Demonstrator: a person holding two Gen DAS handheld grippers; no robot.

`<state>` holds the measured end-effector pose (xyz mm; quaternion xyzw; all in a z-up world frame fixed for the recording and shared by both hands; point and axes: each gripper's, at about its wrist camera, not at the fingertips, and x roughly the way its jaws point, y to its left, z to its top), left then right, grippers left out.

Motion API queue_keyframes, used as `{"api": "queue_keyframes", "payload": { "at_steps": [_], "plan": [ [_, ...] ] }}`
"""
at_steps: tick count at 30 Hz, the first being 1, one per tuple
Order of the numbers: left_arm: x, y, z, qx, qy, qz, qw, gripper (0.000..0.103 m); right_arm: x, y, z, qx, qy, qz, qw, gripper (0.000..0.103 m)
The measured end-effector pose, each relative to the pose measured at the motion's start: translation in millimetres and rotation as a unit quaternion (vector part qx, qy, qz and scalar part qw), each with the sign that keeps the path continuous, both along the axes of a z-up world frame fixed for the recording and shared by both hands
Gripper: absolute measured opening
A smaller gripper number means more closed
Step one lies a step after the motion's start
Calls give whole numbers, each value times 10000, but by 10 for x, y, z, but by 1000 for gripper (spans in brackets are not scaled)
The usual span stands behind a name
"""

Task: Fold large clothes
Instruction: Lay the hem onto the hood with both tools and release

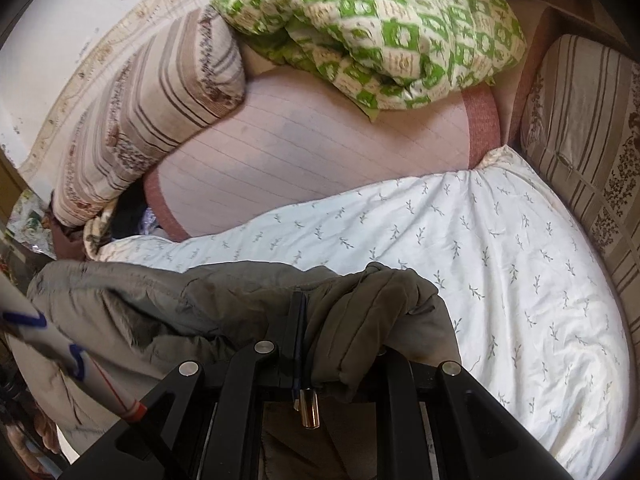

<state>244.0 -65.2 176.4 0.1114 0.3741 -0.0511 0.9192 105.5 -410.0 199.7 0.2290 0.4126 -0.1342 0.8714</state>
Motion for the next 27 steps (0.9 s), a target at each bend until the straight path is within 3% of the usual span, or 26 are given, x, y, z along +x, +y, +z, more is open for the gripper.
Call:
{"api": "queue_keyframes", "payload": {
  "at_steps": [13,22,27],
  "plan": [
    [645,-227,-724,172,510,212,9983,19,520,-178,-637,65,495,-167,9986,15],
    [1003,-377,-1203,88,843,341,9958,20,759,-276,-1068,175,678,-282,9971,15],
    [1112,-406,-1399,-30,990,383,9943,22,854,-233,-1260,-88,626,-256,9977,15]
  ]
}}
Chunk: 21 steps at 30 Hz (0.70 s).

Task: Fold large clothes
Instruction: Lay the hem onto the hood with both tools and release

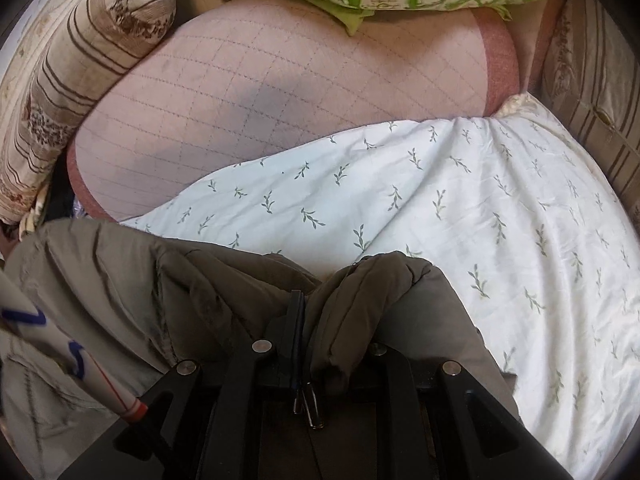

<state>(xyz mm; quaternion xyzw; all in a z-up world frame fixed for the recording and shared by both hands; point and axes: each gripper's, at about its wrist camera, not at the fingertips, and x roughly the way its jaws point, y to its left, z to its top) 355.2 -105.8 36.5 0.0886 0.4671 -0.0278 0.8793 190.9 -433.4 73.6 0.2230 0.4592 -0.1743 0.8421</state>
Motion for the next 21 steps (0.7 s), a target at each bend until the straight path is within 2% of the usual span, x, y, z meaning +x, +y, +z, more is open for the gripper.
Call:
{"api": "queue_keyframes", "payload": {
  "at_steps": [4,7,10,11,12,14,15,17,18,19,21],
  "plan": [
    [24,35,-15,-199,92,4,9998,24,32,15,-70,-107,-133,-52,9998,16],
    [-9,159,217,-584,150,-165,9980,33,31,-6,-95,-49,-178,-85,9998,16],
    [-194,361,689,-826,-338,-161,9959,52,18,-61,-16,97,-123,-99,9998,17],
    [-280,450,852,-895,-512,-192,9945,63,-4,-72,53,109,-102,-122,9998,18],
    [-362,528,1009,-924,-676,-218,9932,70,-60,-90,166,94,-140,-166,9997,21],
    [-516,626,1287,-798,-976,-231,9918,73,-186,-123,358,52,-307,-273,9991,28],
    [-588,639,1386,-660,-1088,-239,9916,76,-240,-137,432,46,-374,-325,9988,36],
    [-727,597,1513,-366,-1218,-301,9914,80,-407,-156,632,-40,-551,-498,9972,56],
    [-784,558,1536,-311,-1229,-382,9912,81,-479,-135,712,-181,-620,-578,9962,77],
    [-846,491,1539,-299,-1208,-496,9910,81,-570,-84,825,-413,-747,-653,9942,85],
    [-938,334,1502,-302,-1131,-691,9907,81,-661,76,1006,-733,-863,-540,9921,85]
  ]
}}
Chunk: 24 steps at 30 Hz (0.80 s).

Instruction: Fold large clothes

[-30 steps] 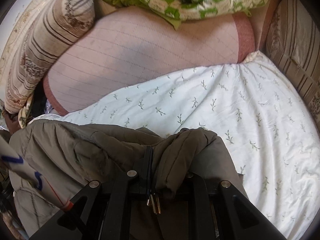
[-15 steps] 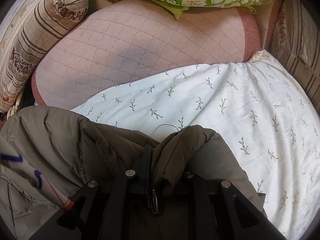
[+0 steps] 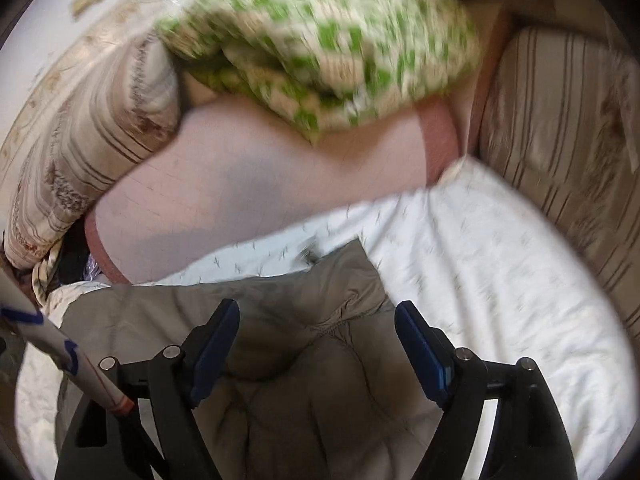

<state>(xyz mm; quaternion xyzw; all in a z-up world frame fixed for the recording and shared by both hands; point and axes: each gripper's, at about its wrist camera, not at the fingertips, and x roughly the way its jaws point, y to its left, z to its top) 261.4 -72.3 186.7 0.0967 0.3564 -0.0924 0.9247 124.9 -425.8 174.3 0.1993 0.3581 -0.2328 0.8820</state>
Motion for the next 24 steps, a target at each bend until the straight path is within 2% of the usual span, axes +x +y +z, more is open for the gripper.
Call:
{"api": "queue_keyframes", "payload": {
  "at_steps": [4,7,10,12,15,17,19,21,24],
  "plan": [
    [-99,-463,-199,143,124,-307,9993,81,76,409,157,-15,0,797,9968,83],
    [22,-869,-529,340,493,-410,9974,81,264,686,65,-166,181,1177,9927,83],
    [215,-1125,-892,768,696,-302,9942,81,520,727,-240,-222,562,1178,9912,83],
    [328,-1172,-1039,840,752,-220,9934,81,657,649,-485,-110,783,1067,9911,83],
    [544,-1138,-1210,578,1035,-169,9928,82,774,482,-790,10,894,967,9913,83],
    [692,-1080,-1295,319,1243,-102,9917,88,830,363,-894,153,806,944,9921,86],
    [778,-1042,-1378,141,1337,-23,9909,89,880,282,-975,284,750,896,9927,88],
    [794,-1067,-1442,180,1251,45,9920,90,960,249,-1050,303,747,871,9929,89],
    [751,-1162,-1475,479,961,117,9942,90,1025,284,-1118,88,762,853,9934,90]
  ]
}}
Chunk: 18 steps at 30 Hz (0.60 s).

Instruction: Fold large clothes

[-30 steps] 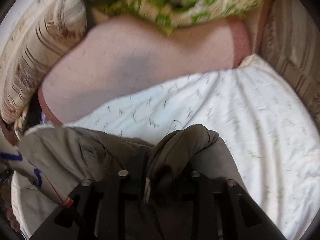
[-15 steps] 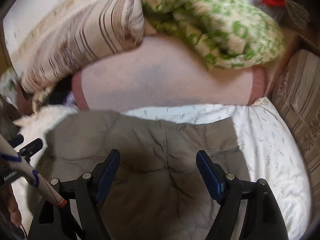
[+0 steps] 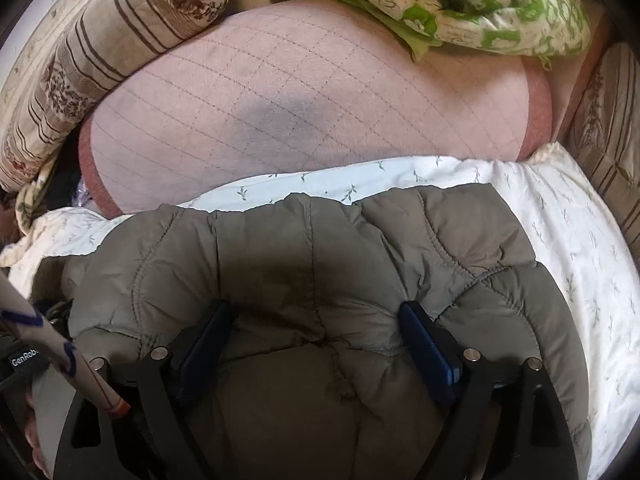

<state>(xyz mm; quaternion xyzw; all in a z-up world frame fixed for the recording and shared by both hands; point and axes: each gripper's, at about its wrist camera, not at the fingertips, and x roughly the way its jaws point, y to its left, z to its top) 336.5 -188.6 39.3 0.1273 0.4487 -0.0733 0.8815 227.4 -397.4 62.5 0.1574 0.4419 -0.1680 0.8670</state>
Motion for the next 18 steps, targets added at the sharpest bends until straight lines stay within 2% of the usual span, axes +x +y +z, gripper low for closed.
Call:
{"api": "queue_keyframes", "payload": {
  "at_steps": [3,7,11,13,15,18],
  "plan": [
    [-30,-42,-18,192,-187,23,9996,90,20,66,-27,-186,-10,-54,9998,90],
    [-28,11,80,194,-136,-21,9997,89,31,75,-52,-277,-28,-78,9996,90],
    [-310,231,467,178,-420,-99,9989,89,31,117,81,-451,332,-108,9984,91],
    [-513,361,632,210,-620,-203,9977,89,-79,175,249,-517,292,-153,9981,91],
    [-725,508,722,295,-788,-280,9961,89,-331,250,446,-345,44,-65,9994,91],
    [-996,850,804,281,-760,-220,9965,89,-706,335,562,-220,-26,38,9997,91]
  ]
}}
